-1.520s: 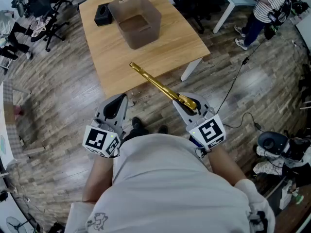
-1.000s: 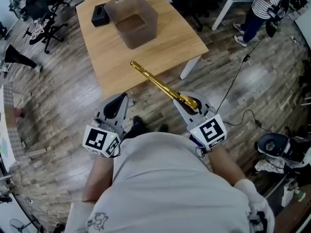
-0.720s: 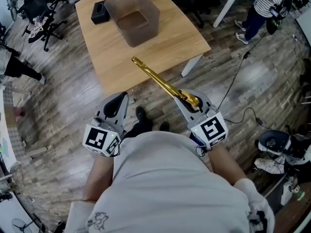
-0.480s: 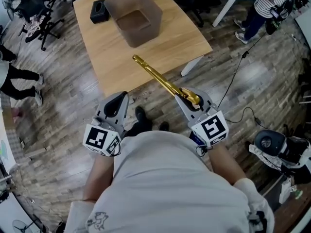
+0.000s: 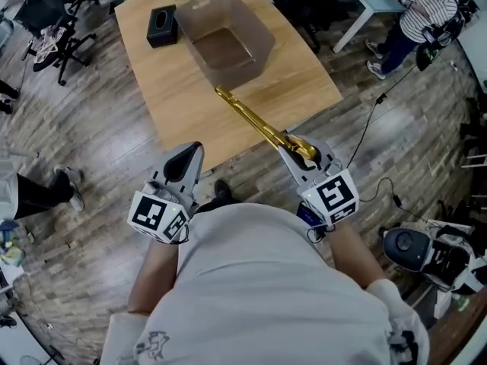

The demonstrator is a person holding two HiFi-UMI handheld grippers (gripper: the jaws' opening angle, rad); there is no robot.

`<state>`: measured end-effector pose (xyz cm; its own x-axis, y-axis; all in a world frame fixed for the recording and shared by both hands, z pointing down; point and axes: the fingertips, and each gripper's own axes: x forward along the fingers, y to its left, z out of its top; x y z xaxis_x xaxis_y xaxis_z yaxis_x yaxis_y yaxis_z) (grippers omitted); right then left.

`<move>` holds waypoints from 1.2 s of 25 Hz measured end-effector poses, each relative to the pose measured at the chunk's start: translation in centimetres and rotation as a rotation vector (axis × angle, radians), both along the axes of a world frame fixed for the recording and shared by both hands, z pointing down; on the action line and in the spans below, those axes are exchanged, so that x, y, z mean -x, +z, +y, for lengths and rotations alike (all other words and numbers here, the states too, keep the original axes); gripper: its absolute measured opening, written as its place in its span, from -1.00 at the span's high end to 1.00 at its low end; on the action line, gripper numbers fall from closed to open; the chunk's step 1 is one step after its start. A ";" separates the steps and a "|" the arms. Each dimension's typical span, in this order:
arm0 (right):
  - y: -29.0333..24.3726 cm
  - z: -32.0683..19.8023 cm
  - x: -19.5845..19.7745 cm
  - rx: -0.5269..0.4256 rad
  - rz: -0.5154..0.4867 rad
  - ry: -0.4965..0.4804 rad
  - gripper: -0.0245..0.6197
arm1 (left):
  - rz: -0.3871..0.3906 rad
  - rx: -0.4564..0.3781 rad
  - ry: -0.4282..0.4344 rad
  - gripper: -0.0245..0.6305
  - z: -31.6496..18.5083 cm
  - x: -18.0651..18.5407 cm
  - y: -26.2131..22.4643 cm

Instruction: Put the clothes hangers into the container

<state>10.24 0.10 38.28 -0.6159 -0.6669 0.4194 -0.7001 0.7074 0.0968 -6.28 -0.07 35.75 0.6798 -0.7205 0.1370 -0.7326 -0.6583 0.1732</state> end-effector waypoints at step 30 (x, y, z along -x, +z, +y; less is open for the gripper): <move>-0.4 -15.0 4.3 -0.012 0.096 0.023 0.70 | -0.073 -0.005 -0.048 0.91 -9.7 7.6 -0.2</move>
